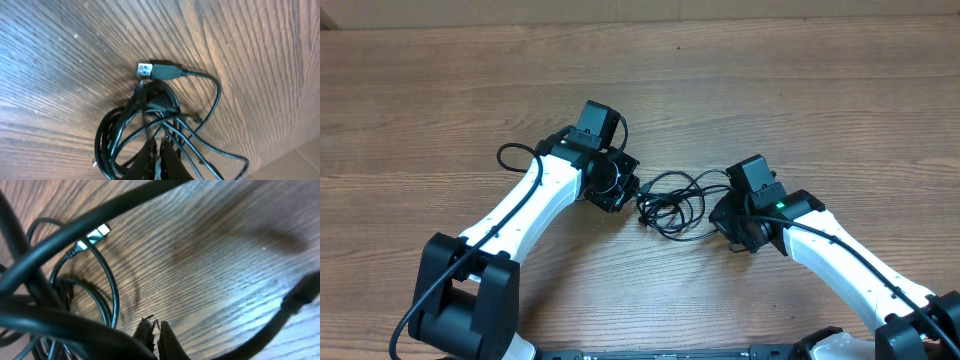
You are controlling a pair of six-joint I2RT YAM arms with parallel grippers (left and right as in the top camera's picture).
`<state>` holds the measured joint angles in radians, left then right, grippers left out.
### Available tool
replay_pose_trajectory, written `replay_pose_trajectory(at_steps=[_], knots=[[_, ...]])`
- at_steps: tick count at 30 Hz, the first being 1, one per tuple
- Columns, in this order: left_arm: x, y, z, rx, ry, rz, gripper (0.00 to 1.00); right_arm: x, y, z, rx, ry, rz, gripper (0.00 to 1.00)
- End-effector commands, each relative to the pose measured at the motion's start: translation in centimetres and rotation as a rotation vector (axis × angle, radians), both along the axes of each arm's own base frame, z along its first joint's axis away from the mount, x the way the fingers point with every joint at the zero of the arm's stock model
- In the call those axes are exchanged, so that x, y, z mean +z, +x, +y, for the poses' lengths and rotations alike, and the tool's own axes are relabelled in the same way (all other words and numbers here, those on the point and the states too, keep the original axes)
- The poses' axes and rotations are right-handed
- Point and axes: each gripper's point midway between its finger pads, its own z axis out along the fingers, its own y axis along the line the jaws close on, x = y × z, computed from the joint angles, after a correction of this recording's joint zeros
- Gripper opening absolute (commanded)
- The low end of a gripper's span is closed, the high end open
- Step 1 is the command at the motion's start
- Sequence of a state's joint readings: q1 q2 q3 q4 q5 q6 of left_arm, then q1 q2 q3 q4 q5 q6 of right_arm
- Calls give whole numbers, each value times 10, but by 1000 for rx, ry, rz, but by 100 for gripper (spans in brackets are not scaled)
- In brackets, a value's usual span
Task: Untangle cables
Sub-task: 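Lower both grippers, setting the cable bundle down between them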
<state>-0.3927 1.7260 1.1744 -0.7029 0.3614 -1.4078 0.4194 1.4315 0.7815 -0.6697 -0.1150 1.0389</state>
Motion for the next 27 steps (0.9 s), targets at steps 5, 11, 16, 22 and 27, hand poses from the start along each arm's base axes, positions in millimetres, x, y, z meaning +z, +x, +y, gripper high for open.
replay_pose_trajectory(at_steps=[5,11,16,22,27], knots=[[-5,5,10,-24,71,-42,8,-4,-12,-5,485,-120,-65,4],[-6,7,14,-52,97,-65,13,-6,-25,-7,561,-116,-27,4],[-5,-4,6,-306,80,-129,64,-4,-18,0,558,-92,-61,4],[-9,-52,11,-536,61,-16,80,-3,-15,2,554,-87,-77,4],[-19,-77,14,-486,73,99,85,-2,-13,3,544,-84,-84,4]])
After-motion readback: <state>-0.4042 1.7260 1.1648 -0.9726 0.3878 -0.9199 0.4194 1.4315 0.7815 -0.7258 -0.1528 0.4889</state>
